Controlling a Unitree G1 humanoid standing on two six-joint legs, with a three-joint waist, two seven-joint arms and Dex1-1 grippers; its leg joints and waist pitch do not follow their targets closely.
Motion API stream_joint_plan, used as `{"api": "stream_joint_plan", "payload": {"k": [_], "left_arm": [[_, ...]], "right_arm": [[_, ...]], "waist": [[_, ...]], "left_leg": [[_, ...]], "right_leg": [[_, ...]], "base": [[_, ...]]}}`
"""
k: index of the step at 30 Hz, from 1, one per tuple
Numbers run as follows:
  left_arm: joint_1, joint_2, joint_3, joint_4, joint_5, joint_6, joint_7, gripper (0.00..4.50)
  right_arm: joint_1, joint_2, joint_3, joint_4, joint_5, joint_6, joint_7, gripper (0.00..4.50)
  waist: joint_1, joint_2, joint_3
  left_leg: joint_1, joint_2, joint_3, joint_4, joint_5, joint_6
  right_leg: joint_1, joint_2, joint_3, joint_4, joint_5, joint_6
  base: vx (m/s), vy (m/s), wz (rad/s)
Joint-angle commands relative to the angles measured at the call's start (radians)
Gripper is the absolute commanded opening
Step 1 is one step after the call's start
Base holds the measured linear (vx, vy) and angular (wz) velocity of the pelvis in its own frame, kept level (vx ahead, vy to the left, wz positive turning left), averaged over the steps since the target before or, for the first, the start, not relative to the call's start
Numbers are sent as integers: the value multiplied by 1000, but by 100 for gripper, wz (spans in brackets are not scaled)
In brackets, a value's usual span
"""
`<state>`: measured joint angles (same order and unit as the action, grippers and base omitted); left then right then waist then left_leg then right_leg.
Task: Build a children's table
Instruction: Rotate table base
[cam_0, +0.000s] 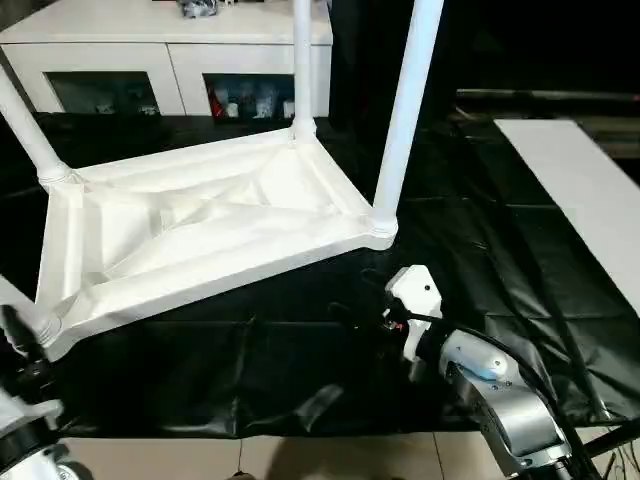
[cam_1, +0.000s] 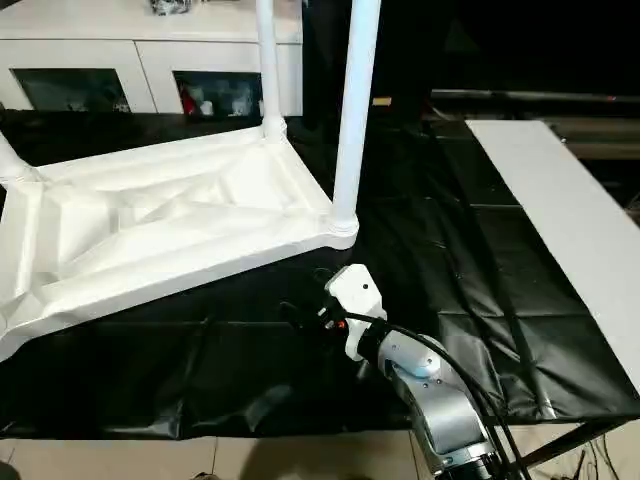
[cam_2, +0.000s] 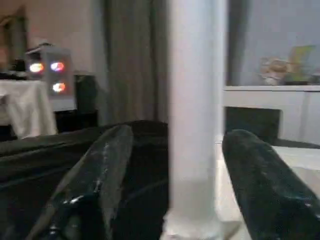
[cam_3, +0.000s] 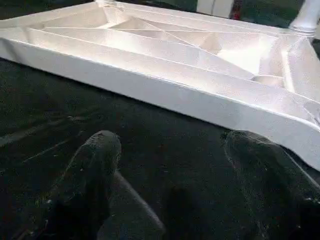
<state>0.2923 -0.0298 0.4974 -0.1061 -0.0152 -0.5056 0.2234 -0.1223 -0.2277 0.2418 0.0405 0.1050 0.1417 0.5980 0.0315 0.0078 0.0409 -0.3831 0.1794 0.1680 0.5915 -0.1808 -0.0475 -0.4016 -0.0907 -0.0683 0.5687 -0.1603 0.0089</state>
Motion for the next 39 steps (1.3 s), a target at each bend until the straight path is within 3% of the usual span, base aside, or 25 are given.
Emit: {"api": "stream_joint_plan", "payload": {"k": [1,4,6,8,9,10,11,12,13,14,15,16,17,18,19,20,21,22,24,28,29,32,34,35,39], "left_arm": [[-20,10,15,-10,3,5,9,362],[-96,90,5,45,-110,37,-96,370],[-119,124,9,67,-125,39,-111,383],[-183,218,37,137,-169,81,-153,402],[-202,243,41,160,-211,116,-192,407],[-216,267,42,182,-232,136,-227,422],[-221,277,42,192,-241,145,-244,422],[-236,298,44,215,-259,168,-276,439],[-246,314,46,233,-270,182,-296,439],[-264,348,48,256,-267,211,-313,444],[-274,367,47,270,-289,237,-335,448],[-274,367,47,270,-289,237,-335,448],[-283,400,39,290,-346,289,-400,448],[-283,400,39,290,-346,289,-400,448],[-286,415,33,295,-384,325,-438,448],[-284,432,23,293,-422,372,-488,448],[-282,443,17,288,-455,413,-532,448],[-280,451,13,280,-483,445,-564,448],[-275,470,-4,260,-521,491,-637,448],[-281,517,-50,237,-560,578,-755,448],[-299,527,-55,254,-548,571,-766,448],[-337,561,-77,281,-552,608,-800,448],[-346,570,-86,278,-562,632,-819,448],[-343,593,-110,254,-589,690,-879,448],[-289,639,-154,147,-683,822,-1015,448]], "right_arm": [[-15,-4,3,-6,10,-5,14,373],[-29,-4,19,11,25,5,56,373],[-28,-11,37,4,33,10,94,373],[-14,-53,113,-75,102,69,262,373],[-14,-61,129,-91,113,80,293,373],[-21,-59,135,-91,109,80,295,373],[-26,-56,136,-85,103,76,289,373],[-35,-46,136,-72,91,64,274,373],[-42,-39,135,-63,84,56,264,373],[-52,-25,131,-43,67,37,243,373],[-56,-19,128,-35,63,32,235,373],[-56,-19,128,-35,63,32,235,373],[-57,-15,128,-29,59,25,228,373],[-57,-15,128,-29,59,25,228,373],[-57,-16,130,-30,61,26,227,373],[-54,-18,131,-36,65,30,227,373],[-50,-20,133,-40,66,32,227,373],[-48,-20,134,-41,65,32,228,373],[-47,-20,134,-36,59,27,229,373],[-58,-13,133,-15,49,12,217,373],[-62,-10,134,-10,49,10,215,373],[-69,-5,137,-4,46,8,214,373],[-71,-5,140,-4,45,8,215,373],[-70,-6,142,-7,44,8,217,373],[-66,-13,131,-3,38,4,206,373]], "waist": [[-7,2,-29],[-10,12,-24],[-12,23,-21],[-17,45,-13],[-8,43,-12],[1,47,-3],[-16,44,12],[10,63,12],[73,69,3],[108,61,5],[64,-52,-39],[73,-11,-15],[107,-13,-24],[113,13,-7],[117,25,-6],[112,33,-15],[108,46,-23],[105,45,-31],[96,41,-34],[84,33,-37],[84,31,-35],[90,25,-35],[89,25,-38],[91,31,-39],[95,32,-43]], "left_leg": [[26,36,-32,-84,-581,-23],[44,35,-39,-87,-661,-31],[50,39,-47,-98,-728,-40],[28,61,-66,-137,-819,-61],[28,63,-64,-148,-871,-63],[45,52,-48,-147,-896,-77],[56,43,-42,-144,-908,-88],[-43,78,-25,-226,-957,-84],[-120,71,13,-243,-1016,-125],[-124,71,56,-250,-998,-95],[109,20,17,47,-486,-88],[90,-10,-44,120,-229,-37],[3,-15,-68,90,-4,7],[16,21,-85,56,-81,-39],[34,35,-90,29,-200,-71],[27,46,-96,-19,-338,-104],[27,63,-103,-60,-545,-139],[25,60,-100,-76,-581,-123],[15,54,-85,-90,-521,-100],[1,50,-73,-95,-424,-89],[12,49,-66,-90,-423,-77],[25,49,-53,-89,-400,-68],[21,51,-52,-92,-354,-61],[18,53,-50,-92,-307,-59],[20,54,-43,-91,-282,-63]], "right_leg": [[4,-34,15,-117,-676,24],[-3,-24,-2,-132,-672,23],[8,-18,-15,-130,-635,18],[52,-17,-28,-94,-520,-8],[60,-14,-22,-69,-488,-14],[34,-14,-22,-80,-568,-22],[24,0,-68,-120,-683,-2],[130,17,-77,58,-538,-17],[174,17,-62,192,-350,-50],[149,27,-44,199,-300,-47],[-60,-80,77,-29,-928,54],[-75,-162,139,-113,-1051,4],[18,-128,156,-95,-974,10],[3,-123,124,-73,-913,-60],[3,-110,104,-62,-852,-89],[7,-70,86,-26,-751,-102],[9,-31,78,12,-532,-122],[24,-34,74,17,-376,-151],[44,-48,70,4,-291,-164],[56,-52,67,-5,-258,-154],[44,-53,72,-14,-276,-152],[43,-57,78,-24,-329,-150],[49,-55,75,-21,-285,-150],[50,-50,71,-13,-217,-153],[53,-46,69,-4,-140,-175]], "base": [[0,0,0],[-66,22,-1],[-62,24,-1],[0,0,0],[0,0,0],[-63,-18,3],[0,0,0],[0,0,0],[-117,-28,4],[-42,-129,19],[-42,-129,19],[61,-204,7],[-1,-95,-2],[-1,-95,-2],[0,0,0],[0,0,0],[0,0,0],[0,0,0],[0,0,0],[0,0,0],[0,0,0],[0,0,0],[0,0,0],[0,0,0],[0,0,0]]}}
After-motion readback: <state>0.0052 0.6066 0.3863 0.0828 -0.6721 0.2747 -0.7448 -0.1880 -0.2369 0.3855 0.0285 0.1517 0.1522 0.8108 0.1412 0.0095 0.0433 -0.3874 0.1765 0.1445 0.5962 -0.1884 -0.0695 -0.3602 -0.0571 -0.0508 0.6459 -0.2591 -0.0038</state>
